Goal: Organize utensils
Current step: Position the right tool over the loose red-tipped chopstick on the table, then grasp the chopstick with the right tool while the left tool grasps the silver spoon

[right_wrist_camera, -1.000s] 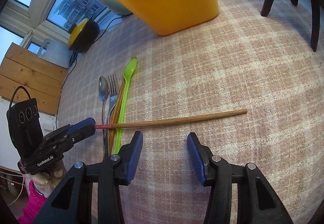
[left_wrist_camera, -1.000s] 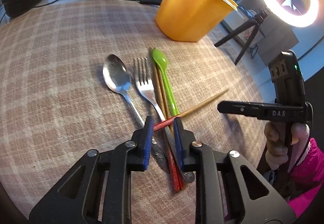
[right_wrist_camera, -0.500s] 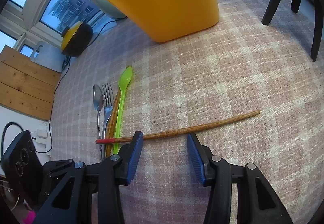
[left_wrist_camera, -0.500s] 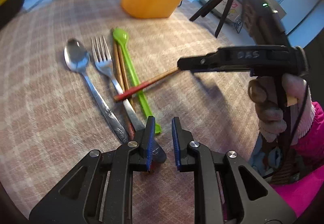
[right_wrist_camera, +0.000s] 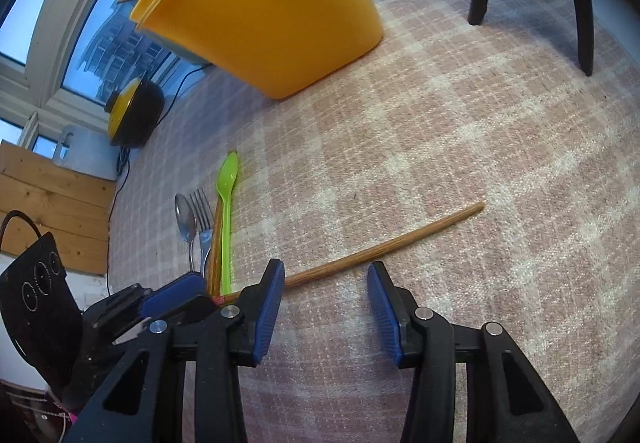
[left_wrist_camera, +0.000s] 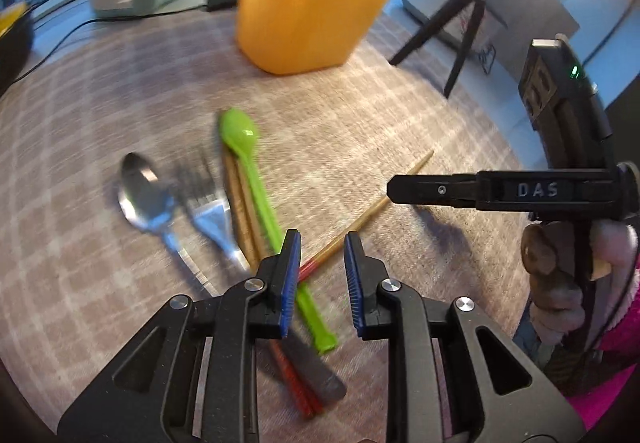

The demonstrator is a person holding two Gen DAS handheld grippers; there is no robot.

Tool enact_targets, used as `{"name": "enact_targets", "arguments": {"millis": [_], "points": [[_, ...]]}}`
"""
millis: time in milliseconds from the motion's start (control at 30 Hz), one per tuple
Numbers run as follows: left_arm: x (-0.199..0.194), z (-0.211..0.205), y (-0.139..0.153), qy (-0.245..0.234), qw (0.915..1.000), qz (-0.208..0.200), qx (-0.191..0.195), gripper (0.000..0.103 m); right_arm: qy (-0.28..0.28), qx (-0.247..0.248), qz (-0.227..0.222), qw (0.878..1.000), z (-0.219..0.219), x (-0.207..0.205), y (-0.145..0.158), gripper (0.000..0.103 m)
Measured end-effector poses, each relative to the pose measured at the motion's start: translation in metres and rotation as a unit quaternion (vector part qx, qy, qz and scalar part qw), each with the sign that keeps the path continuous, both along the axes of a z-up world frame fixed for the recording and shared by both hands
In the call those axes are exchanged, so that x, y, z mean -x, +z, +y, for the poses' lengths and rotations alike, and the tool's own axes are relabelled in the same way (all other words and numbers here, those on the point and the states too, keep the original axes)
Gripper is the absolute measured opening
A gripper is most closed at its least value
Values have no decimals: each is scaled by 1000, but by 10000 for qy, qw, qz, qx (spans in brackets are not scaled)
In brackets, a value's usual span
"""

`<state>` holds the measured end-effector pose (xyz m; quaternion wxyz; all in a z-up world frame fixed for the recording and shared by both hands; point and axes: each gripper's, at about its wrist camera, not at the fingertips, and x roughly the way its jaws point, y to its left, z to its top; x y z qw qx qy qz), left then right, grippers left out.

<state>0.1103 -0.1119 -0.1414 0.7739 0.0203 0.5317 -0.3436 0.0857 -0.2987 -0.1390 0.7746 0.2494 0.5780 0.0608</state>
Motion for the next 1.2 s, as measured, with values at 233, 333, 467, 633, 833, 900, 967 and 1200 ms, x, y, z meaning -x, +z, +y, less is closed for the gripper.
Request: {"name": "enact_targets", "arguments": {"millis": [233, 333, 467, 633, 833, 900, 967, 1200], "points": [[-2, -20, -14, -264, 9990, 292, -231, 21, -130, -74, 70, 9999, -5, -5, -2, 41], [2, -20, -16, -307, 9986, 404, -117, 21, -107, -48, 63, 9999, -6, -9, -2, 40], [9, -17, -18, -247, 9974, 661, 170, 21, -15, 69, 69, 10000, -1, -19, -2, 38], [25, -18, -19, -181, 9960, 749, 452, 21, 222, 299, 31, 9993, 11, -33, -2, 33], [32, 6, -4, 58, 9973, 556, 486, 21, 733, 788, -70, 9942, 31, -46, -1, 30], [31, 27, 8, 217, 9985, 316, 397, 21, 871, 959, -87, 9915, 36, -48, -1, 30], [24, 48, 16, 462, 9984, 135, 304, 22, 991, 1137, -108, 9885, 41, -49, 0, 30], [-25, 102, 15, 1339, 9910, -18, 11, 32, 1750, 2142, -320, 9605, 75, -52, 0, 27]]}}
